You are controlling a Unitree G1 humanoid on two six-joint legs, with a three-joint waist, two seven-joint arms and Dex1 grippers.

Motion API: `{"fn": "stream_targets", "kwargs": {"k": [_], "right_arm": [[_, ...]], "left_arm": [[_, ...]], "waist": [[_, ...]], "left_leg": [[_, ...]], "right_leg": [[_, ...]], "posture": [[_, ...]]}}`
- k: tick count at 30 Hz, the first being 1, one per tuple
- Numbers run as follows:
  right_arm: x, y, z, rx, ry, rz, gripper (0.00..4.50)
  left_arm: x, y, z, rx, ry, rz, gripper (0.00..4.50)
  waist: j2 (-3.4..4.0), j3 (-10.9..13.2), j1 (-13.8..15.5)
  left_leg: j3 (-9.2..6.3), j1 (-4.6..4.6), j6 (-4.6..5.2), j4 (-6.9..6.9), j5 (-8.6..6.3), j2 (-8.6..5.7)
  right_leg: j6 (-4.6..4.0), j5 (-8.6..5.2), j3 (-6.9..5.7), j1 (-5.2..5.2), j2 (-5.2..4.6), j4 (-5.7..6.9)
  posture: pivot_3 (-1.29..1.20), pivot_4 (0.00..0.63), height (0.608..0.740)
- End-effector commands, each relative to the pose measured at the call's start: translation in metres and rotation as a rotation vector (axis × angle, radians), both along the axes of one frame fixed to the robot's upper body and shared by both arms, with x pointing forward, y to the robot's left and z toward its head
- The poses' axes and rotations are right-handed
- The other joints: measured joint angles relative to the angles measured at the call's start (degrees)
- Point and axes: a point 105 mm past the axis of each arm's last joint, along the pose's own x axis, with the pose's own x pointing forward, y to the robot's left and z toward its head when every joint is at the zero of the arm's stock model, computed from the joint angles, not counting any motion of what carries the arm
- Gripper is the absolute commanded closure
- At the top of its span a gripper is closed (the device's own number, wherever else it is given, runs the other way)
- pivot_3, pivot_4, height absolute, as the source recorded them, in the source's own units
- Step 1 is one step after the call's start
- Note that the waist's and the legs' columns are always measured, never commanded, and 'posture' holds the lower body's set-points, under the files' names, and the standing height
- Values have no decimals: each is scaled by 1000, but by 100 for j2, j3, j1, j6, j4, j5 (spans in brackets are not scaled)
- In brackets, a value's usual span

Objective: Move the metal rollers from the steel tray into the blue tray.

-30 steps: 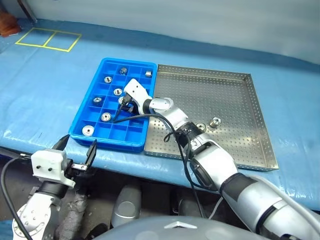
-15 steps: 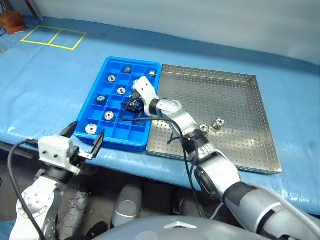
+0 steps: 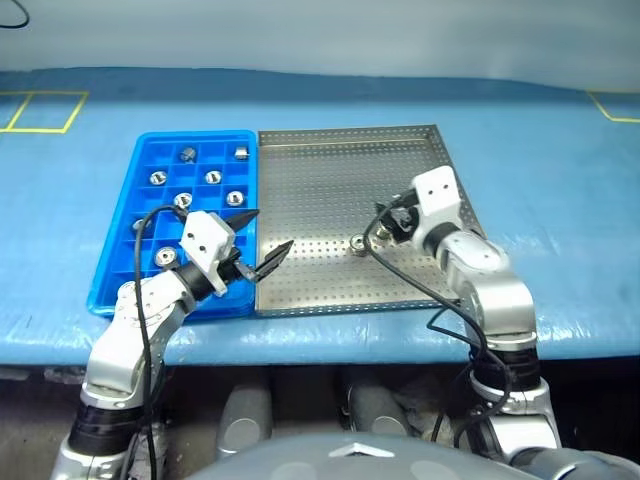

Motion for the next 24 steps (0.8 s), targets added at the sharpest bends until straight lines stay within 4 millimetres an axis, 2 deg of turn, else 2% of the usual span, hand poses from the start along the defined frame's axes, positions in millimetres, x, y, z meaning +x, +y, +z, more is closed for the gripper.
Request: {"fn": "stream_targets", "kwargs": {"k": [1, 5, 12, 20, 24], "right_arm": [[-5, -6, 11, 42, -40, -36, 825], [-7, -8, 3, 64, -9, -38, 825], [-7, 4, -10, 117, 43, 20, 825], [4, 12, -26, 120, 66, 41, 825], [9, 20, -28, 143, 68, 70, 825]], "left_arm": [[0, -7, 4, -7, -20, -40, 206], [1, -8, 5, -8, -19, -49, 206], [-4, -6, -2, 15, 14, -58, 206], [-5, -8, -15, 8, 30, -23, 206], [-6, -11, -20, 9, 28, -10, 206]], "waist": [[0, 0, -127], [0, 0, -199], [-1, 0, -191], [-1, 0, -160], [-1, 0, -158]], "left_leg": [[0, 1, 0, 1, 0, 0], [0, 2, 1, 8, 1, -1], [3, 0, 2, 17, 1, -4], [4, -1, 2, 17, 2, -5], [6, 1, 2, 17, 2, -6]], "right_leg": [[1, 1, 1, 1, 0, 2], [15, 7, 4, 5, 1, 1], [22, 11, 11, 8, -1, -3], [23, 12, 13, 9, -2, -6], [26, 15, 15, 9, 0, -5]], "posture": [[-50, 150, 740], [-45, 150, 740], [-25, 150, 740], [-13, 150, 740], [2, 150, 740]]}}
